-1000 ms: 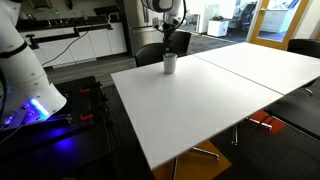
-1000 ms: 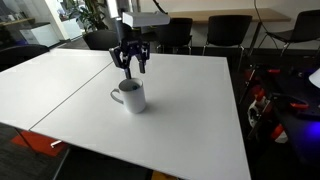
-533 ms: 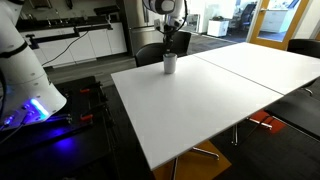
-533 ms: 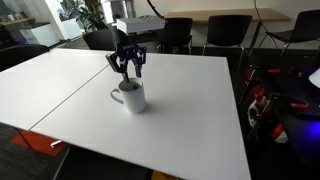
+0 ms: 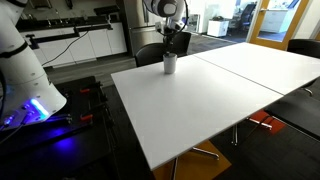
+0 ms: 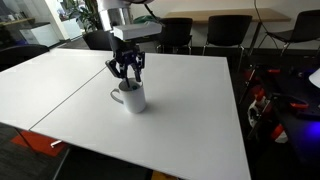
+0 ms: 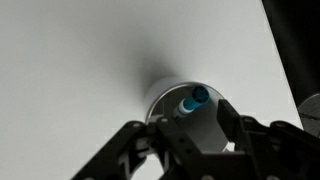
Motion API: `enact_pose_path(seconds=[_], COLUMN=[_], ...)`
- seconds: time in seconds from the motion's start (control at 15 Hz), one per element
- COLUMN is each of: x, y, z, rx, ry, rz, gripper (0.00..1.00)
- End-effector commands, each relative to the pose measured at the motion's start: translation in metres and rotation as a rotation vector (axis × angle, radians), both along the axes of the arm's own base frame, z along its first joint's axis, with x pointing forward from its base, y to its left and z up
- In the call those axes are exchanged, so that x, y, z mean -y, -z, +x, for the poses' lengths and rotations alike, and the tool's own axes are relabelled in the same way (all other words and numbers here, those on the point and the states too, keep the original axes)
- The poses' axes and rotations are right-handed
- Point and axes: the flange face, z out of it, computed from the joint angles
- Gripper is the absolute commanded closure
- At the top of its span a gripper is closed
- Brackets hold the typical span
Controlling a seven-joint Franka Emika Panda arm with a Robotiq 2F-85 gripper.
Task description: Take the marker out of the mug
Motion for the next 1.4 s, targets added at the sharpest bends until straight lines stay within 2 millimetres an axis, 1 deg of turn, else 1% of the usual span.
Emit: enact_pose_path(seconds=[0.0,0.4,0.6,0.73,0.8,0.87,0.93,1.0,1.07,1.33], x=[-0.004,-0.006,-0.007,-0.007,-0.007,-0.008,-0.008,-0.008,-0.008,-0.008], y=[0.002,0.011,0.014,0.015,0.015,0.015,0.015,0.015,0.015,0.012], z=[0.007,0.009,0.011,0.012,0.013,0.013,0.013,0.014,0.015,0.015], rx=[-0.034,-0.055,-0.062,-0.065,-0.067,-0.069,-0.071,-0.071,-0.073,-0.079], ry=[0.019,0.015,0.012,0.009,0.008,0.006,0.005,0.004,0.003,0.009], rz=[-0.017,-0.014,-0.011,-0.009,-0.008,-0.007,-0.006,-0.006,-0.005,-0.005], gripper=[0.54,0.54,0.57,0.67,0.75,0.88,0.96,0.99,0.95,0.95])
